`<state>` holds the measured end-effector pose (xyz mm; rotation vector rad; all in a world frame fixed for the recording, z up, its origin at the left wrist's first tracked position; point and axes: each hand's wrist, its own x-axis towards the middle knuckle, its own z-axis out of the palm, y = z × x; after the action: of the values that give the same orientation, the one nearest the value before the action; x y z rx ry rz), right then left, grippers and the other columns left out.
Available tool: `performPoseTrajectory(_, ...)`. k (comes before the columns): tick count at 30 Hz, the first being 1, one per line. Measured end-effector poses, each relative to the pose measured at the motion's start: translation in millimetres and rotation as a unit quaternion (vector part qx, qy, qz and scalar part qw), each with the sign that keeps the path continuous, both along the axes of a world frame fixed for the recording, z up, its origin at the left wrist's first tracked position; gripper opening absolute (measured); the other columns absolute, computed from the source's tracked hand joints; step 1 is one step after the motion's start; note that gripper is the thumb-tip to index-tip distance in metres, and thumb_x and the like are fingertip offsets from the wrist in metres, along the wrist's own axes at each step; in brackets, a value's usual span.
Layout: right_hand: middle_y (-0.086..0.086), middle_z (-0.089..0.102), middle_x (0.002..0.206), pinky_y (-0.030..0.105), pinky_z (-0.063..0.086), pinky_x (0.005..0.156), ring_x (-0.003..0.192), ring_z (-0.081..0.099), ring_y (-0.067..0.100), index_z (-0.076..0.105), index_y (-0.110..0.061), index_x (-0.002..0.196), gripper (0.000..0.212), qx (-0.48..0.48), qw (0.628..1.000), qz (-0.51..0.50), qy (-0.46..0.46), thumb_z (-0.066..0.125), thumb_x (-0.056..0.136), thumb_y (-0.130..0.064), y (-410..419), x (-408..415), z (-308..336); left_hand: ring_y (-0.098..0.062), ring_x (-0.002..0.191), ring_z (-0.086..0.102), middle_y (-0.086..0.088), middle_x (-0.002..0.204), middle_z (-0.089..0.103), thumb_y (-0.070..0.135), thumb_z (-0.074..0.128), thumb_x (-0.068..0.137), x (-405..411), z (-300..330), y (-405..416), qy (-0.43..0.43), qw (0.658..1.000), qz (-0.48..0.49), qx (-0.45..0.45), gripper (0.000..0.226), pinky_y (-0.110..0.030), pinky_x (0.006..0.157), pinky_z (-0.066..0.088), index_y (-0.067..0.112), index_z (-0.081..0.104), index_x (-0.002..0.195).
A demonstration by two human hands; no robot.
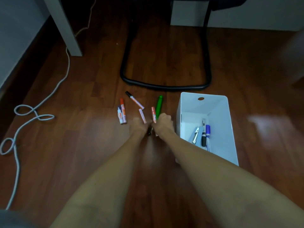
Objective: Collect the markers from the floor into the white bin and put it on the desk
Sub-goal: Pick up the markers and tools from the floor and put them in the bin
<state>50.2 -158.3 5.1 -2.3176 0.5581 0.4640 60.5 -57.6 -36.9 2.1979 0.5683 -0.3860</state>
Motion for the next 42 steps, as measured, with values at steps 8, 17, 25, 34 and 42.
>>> performPoseTrajectory(8,0.023,0.067,0.112,0.039,0.054,0.085,0.103,0.067,0.041,0.068,-0.002,0.110,0.031,-0.002,1.000,-0.003,-0.003,0.067,0.089,-0.024,-1,-10,-16,-0.035,0.085,0.069,-0.023,0.088,0.072,0.027,0.072,0.076,-5,-4,6,0.000,0.999,0.031,0.010,0.029,-0.038,0.072,0.052,-0.001,0.069,0.085)
performPoseTrajectory(17,0.020,0.063,0.121,0.041,0.053,0.089,0.109,0.065,0.040,0.062,0.000,0.119,0.035,0.024,0.997,-0.041,-0.067,0.068,0.092,-0.022,-6,6,55,-0.031,0.086,0.069,-0.022,0.089,0.075,0.018,0.073,0.081,0,78,4,-0.047,0.998,0.043,-0.010,0.021,-0.024,0.065,0.038,-0.003,0.074,0.085)
performPoseTrajectory(25,0.020,0.066,0.113,0.041,0.053,0.081,0.100,0.066,0.041,0.066,-0.001,0.109,0.028,0.003,0.988,-0.079,-0.131,0.070,0.090,-0.023,-72,17,132,-0.015,0.072,0.059,-0.008,0.078,0.069,0.024,0.076,0.079,24,157,-46,-0.107,0.993,-0.021,-0.041,0.021,-0.020,0.065,0.040,0.005,0.076,0.088)
performPoseTrajectory(34,0.012,0.063,0.094,0.032,0.048,0.059,0.055,0.056,0.019,0.066,-0.002,0.098,0.021,-0.040,0.988,-0.132,-0.072,0.069,0.092,-0.022,-139,-22,128,-0.017,0.066,0.061,-0.006,0.075,0.070,0.027,0.080,0.077,-3,153,-124,-0.070,0.987,-0.121,-0.081,0.024,-0.020,0.056,0.041,0.004,0.076,0.083)
performPoseTrajectory(42,0.018,0.069,0.110,0.040,0.057,0.085,0.100,0.069,0.037,0.066,-0.003,0.108,0.027,-0.054,0.990,-0.105,-0.077,0.069,0.091,-0.024,-129,-24,107,-0.022,0.075,0.067,-0.007,0.079,0.072,0.030,0.076,0.081,-6,145,-94,-0.082,0.990,-0.084,-0.084,0.026,-0.025,0.070,0.048,0.003,0.075,0.084)
